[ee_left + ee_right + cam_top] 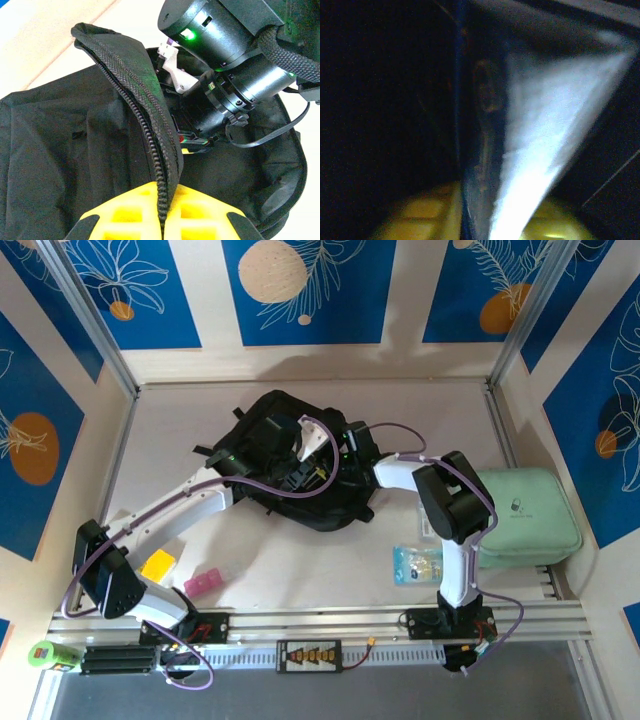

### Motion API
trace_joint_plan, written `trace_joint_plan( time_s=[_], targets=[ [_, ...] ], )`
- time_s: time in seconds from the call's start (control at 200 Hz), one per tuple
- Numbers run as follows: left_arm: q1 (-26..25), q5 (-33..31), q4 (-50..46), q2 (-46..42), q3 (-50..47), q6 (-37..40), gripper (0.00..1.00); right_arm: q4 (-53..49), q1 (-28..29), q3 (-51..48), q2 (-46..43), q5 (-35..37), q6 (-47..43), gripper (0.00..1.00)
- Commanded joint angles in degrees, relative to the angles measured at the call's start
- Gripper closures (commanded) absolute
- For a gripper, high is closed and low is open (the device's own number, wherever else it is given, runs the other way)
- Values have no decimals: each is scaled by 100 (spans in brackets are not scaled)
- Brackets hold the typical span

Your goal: Pack books, pencil case, and school supplies into a backpack

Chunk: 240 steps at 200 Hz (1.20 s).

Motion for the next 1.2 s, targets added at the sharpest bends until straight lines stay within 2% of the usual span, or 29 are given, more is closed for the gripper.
trace_joint_plan(
  time_s=[0.0, 0.09, 0.145, 0.395, 0.5, 0.575, 0.645, 0.695, 0.83, 0.995, 1.085, 1.195],
  targets=[
    [21, 103, 106, 62, 167, -92, 96, -452, 29, -57, -356, 0, -254, 60],
    [20, 93, 97, 76, 166, -102, 96, -486, 29, -596, -985, 122, -139, 46],
    [22, 100, 105, 85, 153, -97, 95, -609, 61, -943, -1430, 259, -84, 40],
    [24, 608, -67, 273, 165, -21, 86, -2129, 33, -1879, -3362, 1513, -121, 38],
    [36, 1214, -97, 283, 88, -65, 69, -2835, -98, -2019, -4078, 2149, -198, 35],
    [65, 2026, -362, 366, 167, -80, 48, -3228, -204, -2021, -4522, 2511, -332, 32],
    [76, 2480, -611, 479, 300, -108, 39, -3504, -325, -1977, -4841, 2732, -495, 29],
    [82, 2329, -643, 524, 291, -230, 34, -3596, -405, -1945, -5019, 2814, -614, 27],
    [309, 1293, -435, 473, -43, -886, 23, -3441, -408, -1884, -5142, 2720, -995, 24],
    [931, 412, -187, 316, -594, -1960, 20, -3346, -273, -1697, -4692, 2428, -1092, 23],
    [1280, 248, -98, 330, -893, -2478, 19, -3244, -217, -1652, -4431, 2276, -1031, 24],
    [1725, 590, 117, 504, -1139, -2986, 20, -3176, -170, -1583, -4204, 2115, -999, 24]
  ],
)
